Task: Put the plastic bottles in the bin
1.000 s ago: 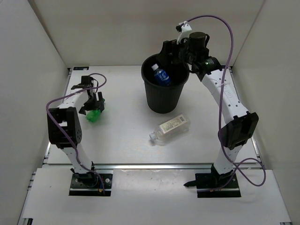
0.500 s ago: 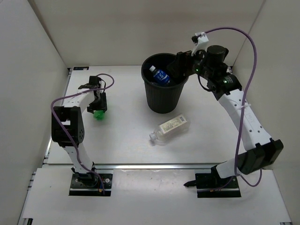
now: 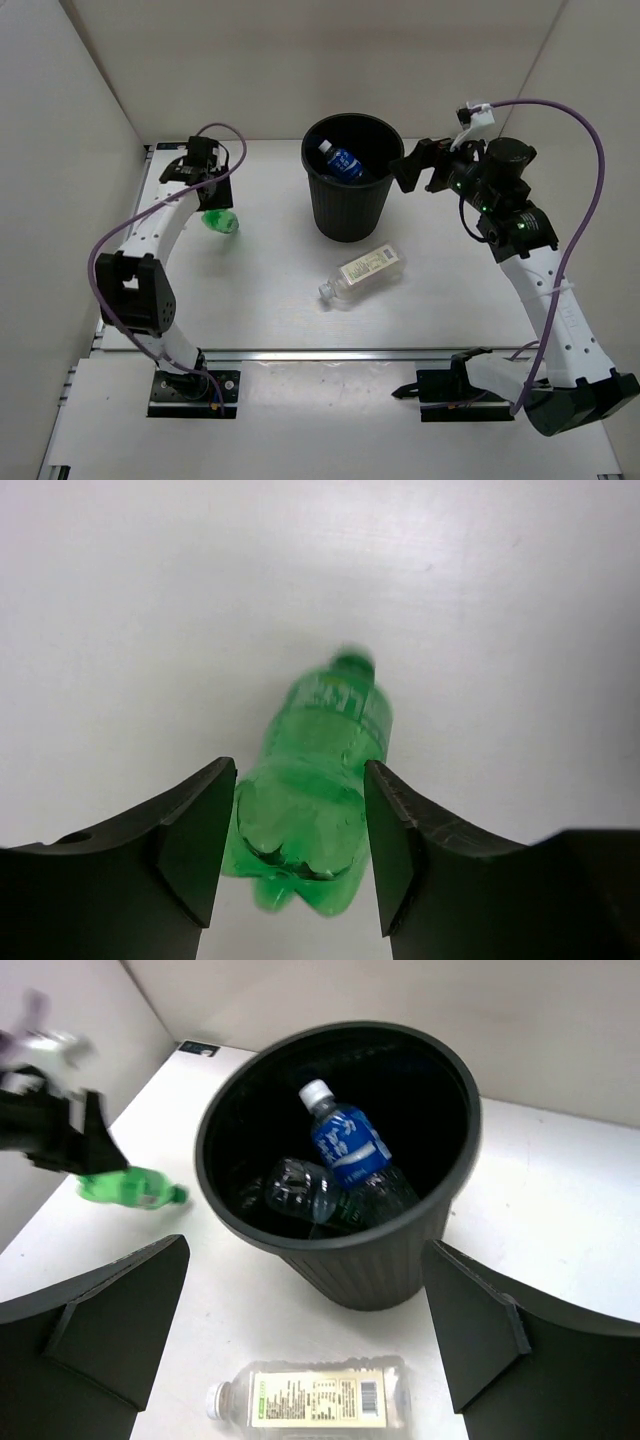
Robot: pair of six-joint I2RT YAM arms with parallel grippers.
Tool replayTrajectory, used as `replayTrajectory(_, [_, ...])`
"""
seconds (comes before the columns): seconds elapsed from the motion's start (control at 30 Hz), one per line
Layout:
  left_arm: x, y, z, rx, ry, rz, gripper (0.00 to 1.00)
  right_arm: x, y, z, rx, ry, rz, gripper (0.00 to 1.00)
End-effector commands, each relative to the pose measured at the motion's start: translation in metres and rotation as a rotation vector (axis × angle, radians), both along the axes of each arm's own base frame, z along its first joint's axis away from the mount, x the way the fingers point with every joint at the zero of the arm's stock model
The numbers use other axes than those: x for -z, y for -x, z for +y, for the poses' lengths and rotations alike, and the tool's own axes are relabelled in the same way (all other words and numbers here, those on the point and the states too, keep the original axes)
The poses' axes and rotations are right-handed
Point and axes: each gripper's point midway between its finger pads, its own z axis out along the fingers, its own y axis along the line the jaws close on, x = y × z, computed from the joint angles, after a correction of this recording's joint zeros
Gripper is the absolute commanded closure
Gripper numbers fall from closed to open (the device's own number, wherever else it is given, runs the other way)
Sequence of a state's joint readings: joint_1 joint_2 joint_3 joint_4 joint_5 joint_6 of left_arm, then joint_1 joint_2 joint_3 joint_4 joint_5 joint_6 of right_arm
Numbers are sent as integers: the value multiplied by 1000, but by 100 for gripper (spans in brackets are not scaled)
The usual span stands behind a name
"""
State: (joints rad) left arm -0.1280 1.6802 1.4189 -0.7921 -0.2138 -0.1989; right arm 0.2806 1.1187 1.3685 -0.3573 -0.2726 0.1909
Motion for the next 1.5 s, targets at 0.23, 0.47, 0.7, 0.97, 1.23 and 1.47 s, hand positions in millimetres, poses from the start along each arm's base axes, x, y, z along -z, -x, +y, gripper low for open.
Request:
replayTrajectory(0.23, [-12, 22, -30, 38, 58, -57, 57, -3, 14, -9, 7, -67, -32, 1])
replayTrajectory(0.47, [-10, 33, -39, 45, 88, -67, 66, 2, 13, -4, 0, -67, -12, 1])
replayTrajectory(0.7, [-43, 30, -52, 63, 145, -138, 76, 5, 12, 1, -3, -62, -10, 1])
replayTrajectory(0.97, [-108, 22, -82, 117, 153, -240, 76, 7, 15, 2, -11, -69, -12, 1])
replayTrajectory(1.23, [-82, 32, -85, 208, 170, -172, 1, 18, 24, -1, -9, -74, 10, 1])
replayTrajectory(1.47, [8, 51, -47, 257, 143, -12, 1, 29, 27, -2, -30, -81, 48, 1])
